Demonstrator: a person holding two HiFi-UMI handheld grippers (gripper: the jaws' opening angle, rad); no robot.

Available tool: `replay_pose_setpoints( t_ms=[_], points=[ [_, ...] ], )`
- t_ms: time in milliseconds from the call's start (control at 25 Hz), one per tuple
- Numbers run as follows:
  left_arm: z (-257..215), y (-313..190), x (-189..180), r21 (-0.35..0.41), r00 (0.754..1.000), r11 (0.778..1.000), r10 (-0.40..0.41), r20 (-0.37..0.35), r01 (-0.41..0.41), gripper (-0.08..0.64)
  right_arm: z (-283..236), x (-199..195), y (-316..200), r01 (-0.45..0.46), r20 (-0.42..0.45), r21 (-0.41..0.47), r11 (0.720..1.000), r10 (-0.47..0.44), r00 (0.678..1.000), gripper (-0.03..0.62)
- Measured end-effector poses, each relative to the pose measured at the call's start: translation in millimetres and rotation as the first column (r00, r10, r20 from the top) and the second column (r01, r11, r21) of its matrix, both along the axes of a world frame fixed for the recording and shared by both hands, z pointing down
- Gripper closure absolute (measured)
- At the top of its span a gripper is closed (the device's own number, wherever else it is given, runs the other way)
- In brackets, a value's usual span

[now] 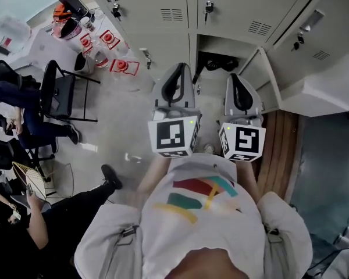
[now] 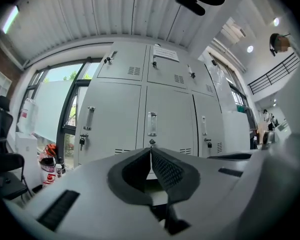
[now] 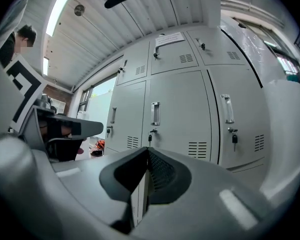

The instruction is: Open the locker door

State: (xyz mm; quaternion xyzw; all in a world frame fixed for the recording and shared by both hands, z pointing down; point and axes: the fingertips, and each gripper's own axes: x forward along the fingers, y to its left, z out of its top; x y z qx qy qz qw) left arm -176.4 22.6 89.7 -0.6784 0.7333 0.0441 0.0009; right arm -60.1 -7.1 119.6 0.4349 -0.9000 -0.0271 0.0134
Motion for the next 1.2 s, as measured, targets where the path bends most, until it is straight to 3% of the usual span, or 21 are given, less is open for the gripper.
replay_pose_setpoints(
  t_ms=[400, 1200],
  points=[
    [4.9, 1.4, 7.3, -0.004, 1.0, 1.0, 0.015, 0.006, -0.015, 0.538, -1.2, -8.5, 8.4, 0.019, -0.016, 0.011, 1.0, -0.019, 1.0, 0.588],
    [16.7, -10.9, 3.7, -0.027, 0.998, 0.999, 0.038, -0.049, -0.039, 0.538, -3.2, -8.8, 4.6, 0.008, -0.025, 0.021, 1.0, -0.008, 1.0, 0.588]
  ],
)
